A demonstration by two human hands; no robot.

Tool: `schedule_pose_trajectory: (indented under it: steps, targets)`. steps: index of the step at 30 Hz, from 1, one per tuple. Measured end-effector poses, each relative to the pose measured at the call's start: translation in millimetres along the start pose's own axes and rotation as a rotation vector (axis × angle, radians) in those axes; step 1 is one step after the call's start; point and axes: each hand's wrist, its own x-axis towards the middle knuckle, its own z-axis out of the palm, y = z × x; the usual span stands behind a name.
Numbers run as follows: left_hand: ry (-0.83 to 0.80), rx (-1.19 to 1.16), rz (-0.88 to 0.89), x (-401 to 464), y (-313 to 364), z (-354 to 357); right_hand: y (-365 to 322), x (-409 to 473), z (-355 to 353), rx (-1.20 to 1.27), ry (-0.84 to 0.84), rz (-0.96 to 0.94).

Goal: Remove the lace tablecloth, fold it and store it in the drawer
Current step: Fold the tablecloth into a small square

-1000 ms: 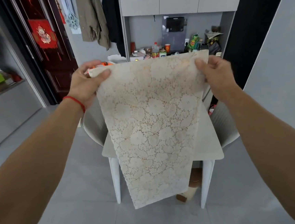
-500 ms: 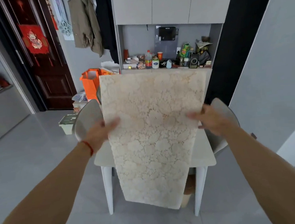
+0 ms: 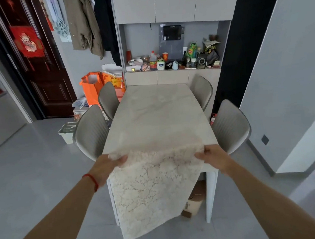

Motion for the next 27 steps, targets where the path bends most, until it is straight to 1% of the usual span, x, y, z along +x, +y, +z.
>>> schedule_pose_trajectory:
  steps: [2,4,6,7,9,10,11,12,13,14,15,16,17,18,20,21,22,24,25,26,27]
  targets:
    - [0.026,-0.039,-0.037,-7,-7,2,11,-4,8,0.109,0.048,0.005]
    - [0.025,-0.138,-0.073,-3,4,-4,4,-5,6,0.317,0.066,-0.017]
    - [-0.038,-0.273,-0.097,2,16,-16,-5,-5,-2,0.52,-0.005,-0.01]
    - [-0.087,-0.306,-0.116,0,17,-21,-6,-9,-4,0.511,-0.061,0.027]
    - [-0.185,-0.244,-0.196,-9,-2,-24,3,-23,-2,0.274,-0.191,0.09]
    - [-0.207,-0.173,-0.241,-14,-18,-21,12,-29,2,0.161,-0.217,0.112]
    - [-0.205,-0.137,-0.272,-19,-33,-17,21,-34,7,0.096,-0.2,0.13]
    - [-0.174,-0.156,-0.29,-23,-45,-10,27,-37,12,0.083,-0.159,0.152]
    - [-0.128,-0.224,-0.295,-24,-53,-4,30,-39,16,0.093,-0.109,0.176]
    - [-0.08,-0.303,-0.289,-24,-56,0,31,-42,17,0.168,-0.064,0.207]
    - [-0.056,-0.377,-0.269,-23,-56,1,30,-43,15,0.301,-0.052,0.238]
    - [-0.064,-0.419,-0.245,-22,-55,0,28,-43,12,0.443,-0.071,0.261]
    - [-0.08,-0.424,-0.231,-23,-55,-1,27,-44,6,0.528,-0.104,0.27]
    - [-0.089,-0.368,-0.233,-26,-57,-2,27,-46,2,0.494,-0.132,0.27]
    - [-0.092,-0.185,-0.277,-33,-65,0,34,-51,-2,0.204,-0.182,0.295]
    - [-0.061,-0.151,-0.293,-36,-67,3,40,-51,-1,0.094,-0.176,0.316]
    - [-0.019,-0.168,-0.295,-37,-69,6,46,-51,1,0.068,-0.139,0.327]
    - [0.07,-0.262,-0.261,-36,-66,8,48,-50,5,0.148,-0.039,0.308]
    - [0.083,-0.316,-0.235,-35,-62,7,48,-48,4,0.282,0.011,0.289]
    - [0.063,-0.348,-0.212,-37,-58,4,47,-46,2,0.42,0.045,0.265]
    - [0.019,-0.353,-0.206,-40,-54,3,47,-45,0,0.502,0.057,0.237]
